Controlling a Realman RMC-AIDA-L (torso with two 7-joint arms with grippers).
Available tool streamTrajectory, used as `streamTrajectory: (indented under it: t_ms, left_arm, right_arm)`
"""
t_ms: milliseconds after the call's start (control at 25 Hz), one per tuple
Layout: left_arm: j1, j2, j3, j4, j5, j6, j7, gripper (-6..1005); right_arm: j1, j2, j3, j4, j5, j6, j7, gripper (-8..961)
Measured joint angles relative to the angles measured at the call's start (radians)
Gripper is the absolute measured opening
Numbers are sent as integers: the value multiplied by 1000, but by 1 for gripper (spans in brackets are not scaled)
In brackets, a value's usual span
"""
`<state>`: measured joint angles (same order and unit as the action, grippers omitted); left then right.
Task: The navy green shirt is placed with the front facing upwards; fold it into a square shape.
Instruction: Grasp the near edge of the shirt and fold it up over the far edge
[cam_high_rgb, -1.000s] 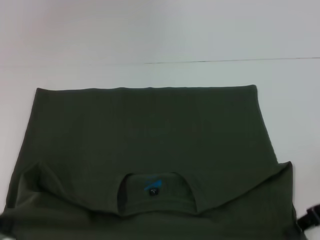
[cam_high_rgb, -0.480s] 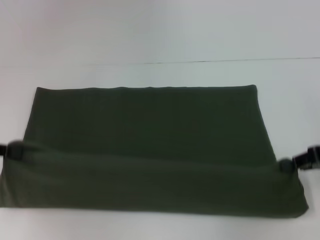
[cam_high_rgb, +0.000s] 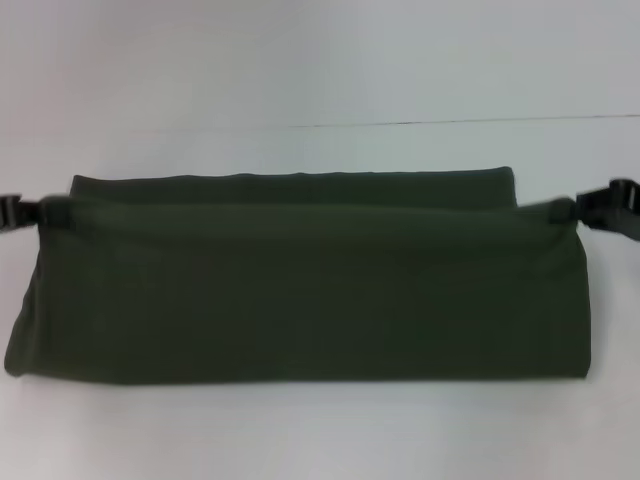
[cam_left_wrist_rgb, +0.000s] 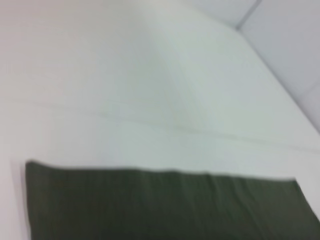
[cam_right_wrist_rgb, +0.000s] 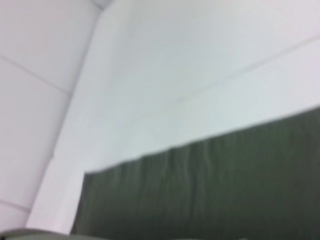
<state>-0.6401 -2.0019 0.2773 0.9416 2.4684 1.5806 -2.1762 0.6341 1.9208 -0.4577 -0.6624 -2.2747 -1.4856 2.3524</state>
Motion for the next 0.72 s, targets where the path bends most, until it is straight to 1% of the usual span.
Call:
streamTrajectory:
  t_ms: [40, 160, 240, 440, 720]
  left_arm:
    - [1, -7, 2, -6, -16, -27, 2, 86]
    - [1, -25, 8, -29, -62, -114, 12, 87]
    - [2, -35, 11, -44, -89, -160, 24, 87]
    - [5, -62, 12, -89, -154, -279, 59, 88]
    - [-8, -81, 15, -169, -195, -421, 107, 90]
  right_arm:
    - [1, 6, -2, 5, 17, 20, -6, 110]
    - [8, 32, -2, 11, 55, 87, -28, 111]
    - [11, 52, -2, 12, 87, 139, -48, 112]
    - [26, 91, -11, 14, 140, 249, -83, 115]
    - [43, 126, -17, 32, 187, 399, -129, 118]
